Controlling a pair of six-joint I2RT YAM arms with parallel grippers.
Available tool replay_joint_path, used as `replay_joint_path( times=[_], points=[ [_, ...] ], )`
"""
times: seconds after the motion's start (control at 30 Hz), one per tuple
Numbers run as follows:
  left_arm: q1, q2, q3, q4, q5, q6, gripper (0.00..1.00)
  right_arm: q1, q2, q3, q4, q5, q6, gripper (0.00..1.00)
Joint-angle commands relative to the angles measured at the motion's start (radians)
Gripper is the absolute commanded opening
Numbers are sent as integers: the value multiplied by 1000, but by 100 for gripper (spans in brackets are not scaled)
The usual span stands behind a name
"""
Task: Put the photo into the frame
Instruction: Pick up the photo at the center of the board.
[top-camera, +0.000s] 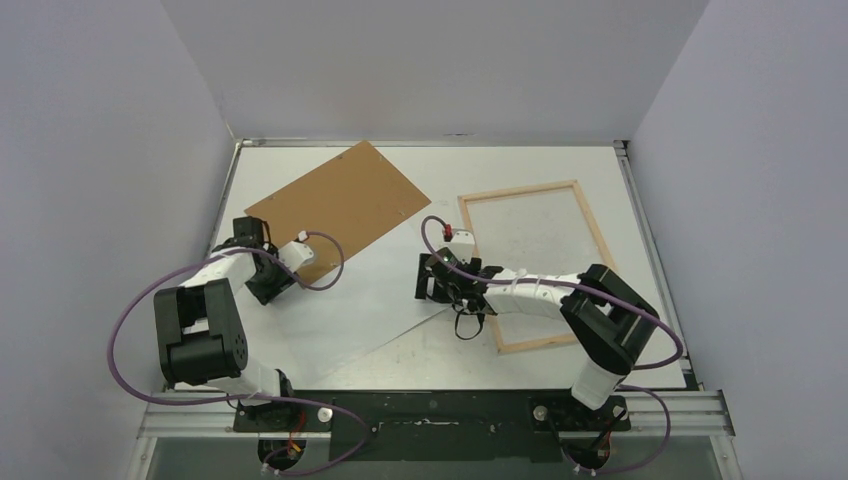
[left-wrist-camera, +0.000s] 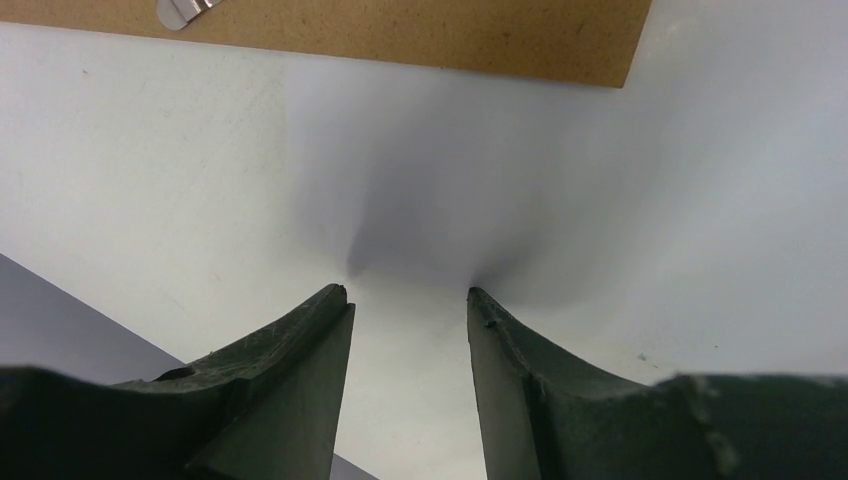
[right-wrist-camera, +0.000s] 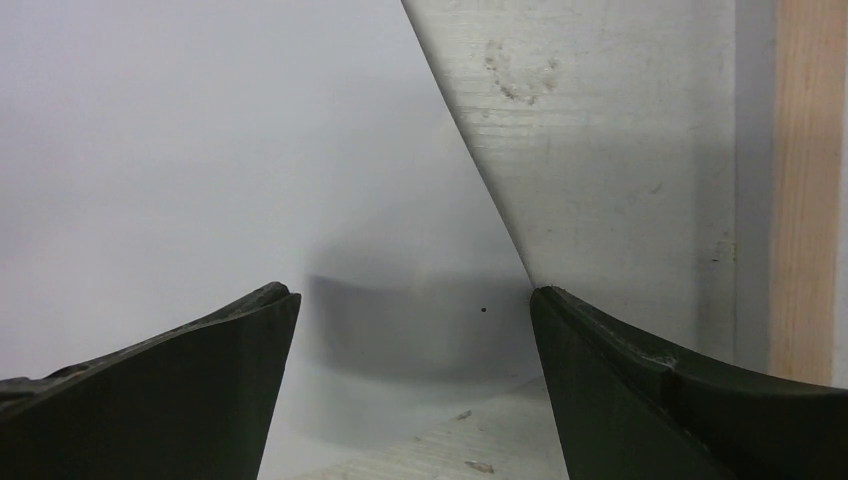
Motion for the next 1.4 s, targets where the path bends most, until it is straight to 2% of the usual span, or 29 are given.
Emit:
replay_joint_path(
  times=[0.0, 0.2, 0.6, 1.07, 1.23, 1.37],
  points=[
    [-16, 58, -44, 6, 51, -5, 45, -10, 41, -35, 92, -179, 58, 90],
    [-30, 63, -42, 7, 48, -3, 45, -36, 15, -81, 254, -370, 132, 90],
    [-48, 50, -54, 7, 30, 12, 45, -145, -29, -183, 571, -595, 303, 90],
    [-48, 44, -49, -5, 28, 18, 45, -141, 5, -160, 694, -653, 388, 90],
    [-49, 39, -45, -13, 31, 16, 45, -109, 28, -139, 731, -641, 416, 90],
    [-49, 34, -41, -18, 30, 19, 45, -74, 22, -108, 693, -594, 413, 90]
  ],
)
